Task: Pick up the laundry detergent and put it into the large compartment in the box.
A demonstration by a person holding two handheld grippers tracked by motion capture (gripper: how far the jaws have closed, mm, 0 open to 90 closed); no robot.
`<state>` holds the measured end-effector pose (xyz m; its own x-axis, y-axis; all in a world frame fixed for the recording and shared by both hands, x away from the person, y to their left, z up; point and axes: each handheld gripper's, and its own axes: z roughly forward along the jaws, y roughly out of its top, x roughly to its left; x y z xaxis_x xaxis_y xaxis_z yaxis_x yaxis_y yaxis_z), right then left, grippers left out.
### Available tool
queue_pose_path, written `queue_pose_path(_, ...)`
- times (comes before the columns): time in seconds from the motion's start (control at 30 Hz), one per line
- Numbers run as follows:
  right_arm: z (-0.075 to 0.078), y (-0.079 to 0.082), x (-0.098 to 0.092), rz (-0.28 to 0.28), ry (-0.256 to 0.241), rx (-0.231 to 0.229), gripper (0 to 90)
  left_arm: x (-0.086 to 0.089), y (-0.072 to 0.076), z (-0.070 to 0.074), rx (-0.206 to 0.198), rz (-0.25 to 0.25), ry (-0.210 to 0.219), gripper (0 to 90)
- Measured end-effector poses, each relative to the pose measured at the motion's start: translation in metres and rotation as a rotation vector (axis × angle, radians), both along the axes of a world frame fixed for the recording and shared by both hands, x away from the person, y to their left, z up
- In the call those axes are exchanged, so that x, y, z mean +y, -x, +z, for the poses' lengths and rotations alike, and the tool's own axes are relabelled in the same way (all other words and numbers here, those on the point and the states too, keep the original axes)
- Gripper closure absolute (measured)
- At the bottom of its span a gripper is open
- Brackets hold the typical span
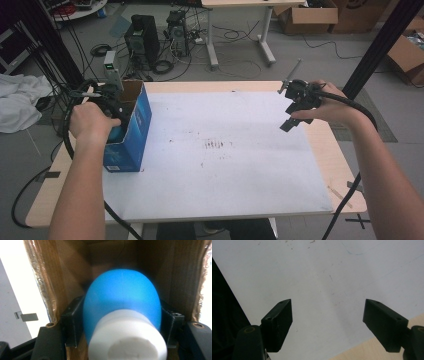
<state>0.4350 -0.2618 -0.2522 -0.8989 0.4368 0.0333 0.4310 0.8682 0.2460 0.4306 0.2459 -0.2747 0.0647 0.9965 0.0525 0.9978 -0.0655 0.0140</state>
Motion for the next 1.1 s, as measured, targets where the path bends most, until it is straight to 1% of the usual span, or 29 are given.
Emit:
queue_pose_path(0.17,0.001,0.001,0.000,-0.003,0.001,0.001,23.6,-0.001,0.000,0.005,-0.011,-0.010,-0.001,31.7)
queue_pose_path(0.27,0.001,0.001,0.000,-0.002,0.002,0.002,23.6,-0.001,0.001,0.008,-0.016,-0.011,-0.001,28.2)
queue_pose_path(0.37,0.001,0.001,0.000,-0.002,0.000,0.001,23.6,-0.001,0.001,0.013,-0.029,-0.013,0.010,27.2)
queue_pose_path(0.43,0.001,0.001,0.000,0.000,0.004,-0.003,23.7,-0.001,0.002,0.015,-0.026,-0.018,0.001,25.9)
queue_pose_path(0.5,0.001,0.001,0.001,0.002,0.003,-0.004,23.9,-0.002,0.002,0.019,-0.023,-0.017,0.009,23.7)
queue_pose_path(0.6,0.002,0.001,0.002,0.006,0.002,-0.006,24.0,-0.003,0.002,0.025,-0.034,-0.025,0.019,22.2)
queue_pose_path(0.67,0.002,0.002,0.002,0.006,0.001,-0.005,24.0,-0.005,0.003,0.029,-0.040,-0.034,0.013,22.0)
queue_pose_path(0.77,0.002,0.002,0.003,0.006,0.001,-0.006,24.0,-0.007,0.003,0.033,-0.041,-0.041,0.023,20.5)
queue_pose_path(0.8,0.003,0.002,0.003,0.006,-0.001,-0.007,24.0,-0.009,0.004,0.038,-0.039,-0.050,0.023,19.6)
queue_pose_path(0.83,0.003,0.002,0.004,0.008,0.000,-0.007,24.1,-0.010,0.003,0.040,-0.020,-0.054,0.030,19.6)
queue_pose_path(0.87,0.003,0.002,0.004,0.007,0.002,-0.007,24.0,-0.010,0.002,0.042,-0.010,-0.045,0.056,19.6)
queue_pose_path(0.9,0.004,0.003,0.004,0.007,0.003,-0.007,24.0,-0.009,0.002,0.045,-0.009,-0.051,0.079,18.3)
queue_pose_path(0.93,0.004,0.003,0.004,0.006,-0.002,-0.009,24.0,-0.011,0.003,0.048,-0.022,-0.052,0.074,19.2)
queue_pose_path(0.97,0.005,0.003,0.005,0.007,-0.007,-0.011,24.0,-0.013,0.004,0.052,-0.039,-0.072,0.060,20.4)
queue_pose_path(1.0,0.005,0.003,0.005,0.006,-0.005,-0.012,24.0,-0.015,0.006,0.054,-0.052,-0.080,0.068,19.5)
queue_pose_path(1.03,0.005,0.003,0.006,0.008,-0.004,-0.014,23.9,-0.017,0.007,0.056,-0.057,-0.086,0.082,19.1)
queue_pose_path(1.1,0.005,0.004,0.007,0.012,-0.003,-0.012,24.0,-0.023,0.009,0.060,-0.059,-0.107,0.073,18.7)
